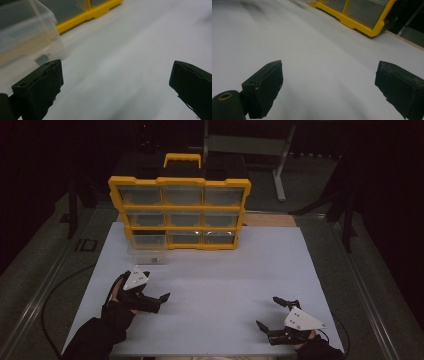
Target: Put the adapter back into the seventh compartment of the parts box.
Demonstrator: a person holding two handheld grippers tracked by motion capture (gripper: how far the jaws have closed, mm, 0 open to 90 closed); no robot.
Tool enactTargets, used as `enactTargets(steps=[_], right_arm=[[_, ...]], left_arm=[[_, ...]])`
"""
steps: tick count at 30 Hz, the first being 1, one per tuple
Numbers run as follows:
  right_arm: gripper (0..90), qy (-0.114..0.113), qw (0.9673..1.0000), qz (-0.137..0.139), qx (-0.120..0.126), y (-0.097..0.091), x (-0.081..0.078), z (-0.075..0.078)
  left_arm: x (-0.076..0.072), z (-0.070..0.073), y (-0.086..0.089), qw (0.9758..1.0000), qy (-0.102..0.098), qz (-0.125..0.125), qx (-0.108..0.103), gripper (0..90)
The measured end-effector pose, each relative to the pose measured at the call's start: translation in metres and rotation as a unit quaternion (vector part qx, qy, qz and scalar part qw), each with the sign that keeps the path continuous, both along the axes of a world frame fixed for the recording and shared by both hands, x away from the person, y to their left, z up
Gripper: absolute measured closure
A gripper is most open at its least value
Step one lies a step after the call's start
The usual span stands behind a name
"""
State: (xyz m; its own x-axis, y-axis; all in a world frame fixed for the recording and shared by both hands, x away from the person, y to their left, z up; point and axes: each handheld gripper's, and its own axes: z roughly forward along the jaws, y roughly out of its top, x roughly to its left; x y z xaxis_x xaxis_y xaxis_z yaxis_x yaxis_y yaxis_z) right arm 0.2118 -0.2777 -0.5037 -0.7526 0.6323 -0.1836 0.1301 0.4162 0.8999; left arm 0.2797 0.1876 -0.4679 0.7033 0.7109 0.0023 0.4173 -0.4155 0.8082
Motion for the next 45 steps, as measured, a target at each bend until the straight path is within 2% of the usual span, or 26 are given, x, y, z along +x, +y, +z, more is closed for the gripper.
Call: enactTargets(steps=[10, 16, 20, 29, 36, 39, 42, 45], right_arm=[[7.9, 0.000, 1.0000, 0.000, -0.002, 0.000, 0.000, 0.000], [7.9, 0.000, 1.0000, 0.001, -0.002, 0.000, 0.000, 0.000], [7.9, 0.000, 1.0000, 0.000, -0.003, 0.000, 0.000, 0.000], [7.9, 0.000, 1.0000, -0.001, -0.005, 0.000, -0.001, 0.000], [7.9, -0.001, 1.0000, 0.000, -0.005, 0.000, -0.001, 0.000], [7.9, -0.001, 1.0000, -0.001, -0.006, 0.000, -0.001, 0.000], [7.9, -0.002, 1.0000, -0.001, -0.007, 0.000, -0.001, 0.000], [7.9, -0.001, 1.0000, 0.001, -0.007, 0.001, -0.001, 0.000]], left_arm=[[-0.008, -0.015, -0.001, 0.9998, 0.003, -0.015, -0.008, 0.0], [-0.013, -0.018, 0.002, 0.9998, -0.006, -0.016, -0.013, 0.0], [-0.016, -0.021, 0.002, 0.9996, 0.001, -0.024, -0.015, 0.0], [-0.022, -0.028, 0.003, 0.9997, 0.005, -0.018, -0.012, 0.0], [-0.026, -0.032, 0.004, 0.9997, 0.005, -0.016, -0.019, 0.0], [-0.031, -0.034, 0.002, 0.9998, 0.002, -0.012, -0.019, 0.0], [-0.034, -0.035, 0.001, 0.9999, -0.003, -0.012, -0.010, 0.0], [-0.036, -0.035, 0.002, 0.9999, -0.007, -0.010, -0.012, 0.0]])
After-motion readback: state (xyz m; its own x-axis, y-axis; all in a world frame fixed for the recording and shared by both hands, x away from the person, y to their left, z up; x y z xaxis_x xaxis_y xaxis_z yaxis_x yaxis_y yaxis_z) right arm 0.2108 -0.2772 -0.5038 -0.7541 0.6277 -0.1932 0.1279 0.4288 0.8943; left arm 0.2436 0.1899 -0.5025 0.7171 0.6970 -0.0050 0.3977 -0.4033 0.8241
